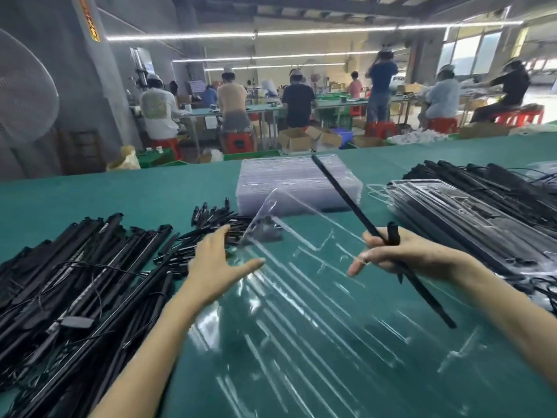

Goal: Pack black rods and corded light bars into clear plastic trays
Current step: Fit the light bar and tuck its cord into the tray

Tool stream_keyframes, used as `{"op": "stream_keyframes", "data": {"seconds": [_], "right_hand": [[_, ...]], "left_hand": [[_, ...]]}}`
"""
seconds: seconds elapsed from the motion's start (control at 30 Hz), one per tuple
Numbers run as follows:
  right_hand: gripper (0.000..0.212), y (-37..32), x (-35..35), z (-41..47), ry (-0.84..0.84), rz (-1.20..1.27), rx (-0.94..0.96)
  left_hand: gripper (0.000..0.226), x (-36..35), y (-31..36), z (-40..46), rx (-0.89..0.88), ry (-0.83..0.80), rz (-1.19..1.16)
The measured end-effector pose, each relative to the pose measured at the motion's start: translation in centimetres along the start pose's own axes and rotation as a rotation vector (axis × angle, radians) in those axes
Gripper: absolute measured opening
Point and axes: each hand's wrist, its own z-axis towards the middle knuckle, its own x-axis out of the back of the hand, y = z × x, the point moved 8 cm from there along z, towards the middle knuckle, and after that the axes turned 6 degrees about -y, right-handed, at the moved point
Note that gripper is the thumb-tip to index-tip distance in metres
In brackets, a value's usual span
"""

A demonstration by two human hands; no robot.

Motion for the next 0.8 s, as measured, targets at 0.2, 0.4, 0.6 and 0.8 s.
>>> {"op": "stream_keyframes", "data": {"seconds": [0.2, 0.4, 0.6, 0.8], "right_hand": [[0.044, -1.1, -0.6, 0.2, 0.058, -0.465, -0.086], [0.054, -7.0, 0.0, -1.8, 0.492, -1.520, 0.045], [0.034, -3.3, -8.0, 0.4, 0.216, -1.567, 0.195], [0.025, -4.1, -9.5, -0.2, 0.433, -1.339, 0.464]], "left_hand": [[0.058, -4.2, -6.2, 0.6, 0.090, -0.189, -0.453], [0.029, -5.2, -9.1, 0.3, 0.241, -0.053, -0.521], [0.029, -4.9, -8.6, -0.8, 0.343, 0.080, -0.497], [0.021, -0.7, -7.3, -2.8, 0.266, 0.427, -0.169]]}}
